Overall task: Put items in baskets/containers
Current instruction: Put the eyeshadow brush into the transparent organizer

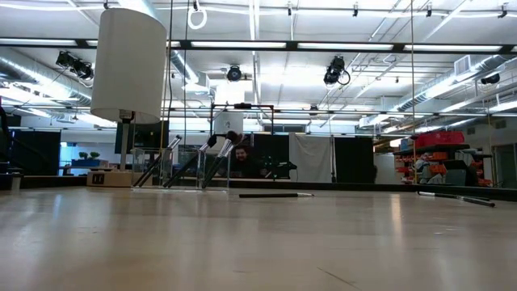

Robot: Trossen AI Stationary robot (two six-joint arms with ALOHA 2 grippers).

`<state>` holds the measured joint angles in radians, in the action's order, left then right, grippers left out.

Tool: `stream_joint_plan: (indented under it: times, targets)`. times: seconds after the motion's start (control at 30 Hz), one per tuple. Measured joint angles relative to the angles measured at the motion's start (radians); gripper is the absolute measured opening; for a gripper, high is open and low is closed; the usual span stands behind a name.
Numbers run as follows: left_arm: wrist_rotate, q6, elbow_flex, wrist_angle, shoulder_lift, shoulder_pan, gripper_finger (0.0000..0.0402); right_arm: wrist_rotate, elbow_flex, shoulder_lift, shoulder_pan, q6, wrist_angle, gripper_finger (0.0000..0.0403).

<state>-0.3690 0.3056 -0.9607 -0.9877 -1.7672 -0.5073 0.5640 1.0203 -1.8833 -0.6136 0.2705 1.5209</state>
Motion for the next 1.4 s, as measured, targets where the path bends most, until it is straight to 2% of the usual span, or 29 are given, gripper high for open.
stream_joint_plan:
  times: [0.23,0.37,0.5,0.8,1.2,1.4]
  targets:
    - [0.024,-0.06,0.0,-0.01,-0.003,0.036,0.0177,0.0,-0.001,0.0,0.004,-0.01,-0.075,0.0006]
    - [0.106,-0.095,0.0,-0.124,-0.047,0.056,0.0177,-0.01,-0.001,0.0,0.004,0.025,-0.072,0.0006]
    - [0.128,-0.115,0.0,-0.244,-0.103,0.068,0.0177,-0.024,-0.001,0.0,0.004,0.037,-0.074,0.0006]
    - [0.167,-0.142,0.0,-0.335,-0.131,0.065,0.0171,-0.06,-0.001,0.0,0.005,0.055,-0.083,0.0006]
    - [0.176,-0.185,0.0,-0.359,-0.131,0.064,0.0046,-0.136,0.0,-0.005,0.004,0.086,-0.095,0.0007]
    - [0.182,-0.172,0.0,-0.358,-0.131,0.064,0.0008,-0.131,0.0,-0.006,-0.009,0.112,-0.104,0.0007]
